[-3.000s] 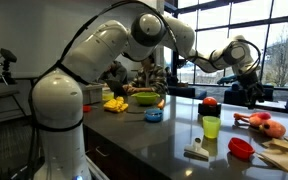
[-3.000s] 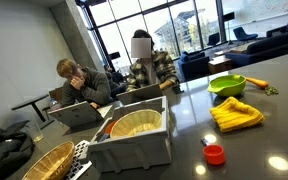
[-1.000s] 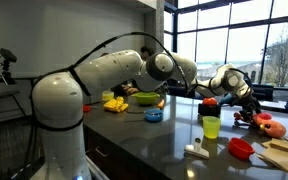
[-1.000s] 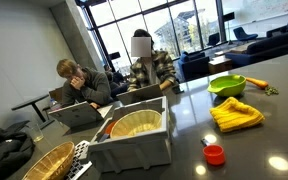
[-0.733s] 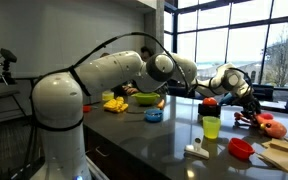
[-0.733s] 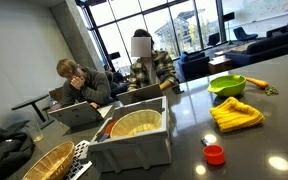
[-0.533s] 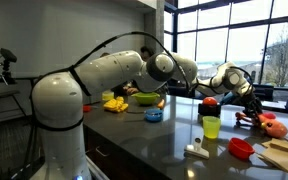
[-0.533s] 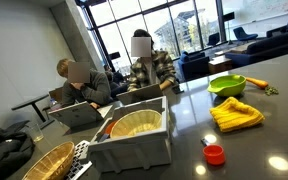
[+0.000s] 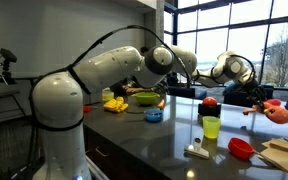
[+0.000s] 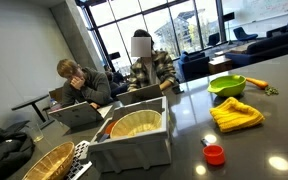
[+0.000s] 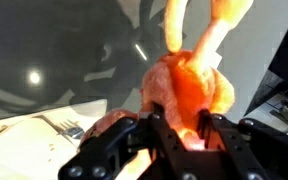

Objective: Move the toy to the front.

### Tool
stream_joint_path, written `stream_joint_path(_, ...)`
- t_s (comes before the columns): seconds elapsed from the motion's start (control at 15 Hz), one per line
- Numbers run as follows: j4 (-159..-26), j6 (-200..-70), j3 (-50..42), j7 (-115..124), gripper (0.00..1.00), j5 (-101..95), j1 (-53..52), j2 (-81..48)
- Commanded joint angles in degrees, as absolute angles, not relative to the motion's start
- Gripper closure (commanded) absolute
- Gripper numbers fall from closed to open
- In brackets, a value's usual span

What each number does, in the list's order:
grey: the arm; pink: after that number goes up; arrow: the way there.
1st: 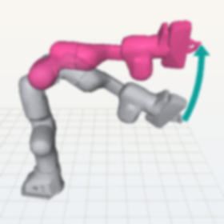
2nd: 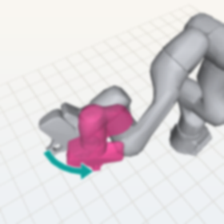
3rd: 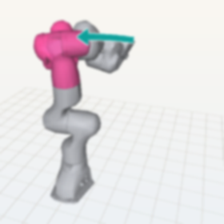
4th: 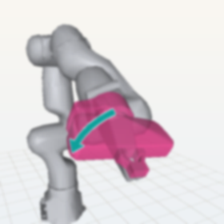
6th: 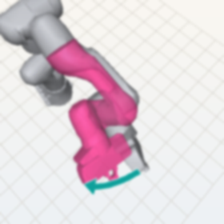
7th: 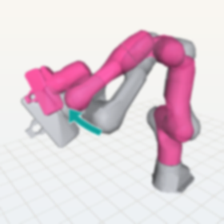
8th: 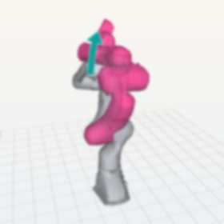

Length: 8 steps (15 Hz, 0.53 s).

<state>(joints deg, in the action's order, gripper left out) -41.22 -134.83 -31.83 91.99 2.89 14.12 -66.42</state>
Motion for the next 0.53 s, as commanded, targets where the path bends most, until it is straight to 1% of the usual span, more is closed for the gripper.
stream_joint_path(0.0,-45.57,-133.7,-33.35,94.9,0.92,2.78,11.31,-59.82)
stream_joint_path(0.07,-46.36,-133.06,-33.31,95.24,0.92,2.94,10.72,-58.25)
stream_joint_path(0.27,-51.11,-127.38,-28.77,91.49,0.92,7.76,9.56,-49.99)
stream_joint_path(0.47,-56.31,-124.0,-26.17,89.01,0.92,12.72,8.94,-42.26)
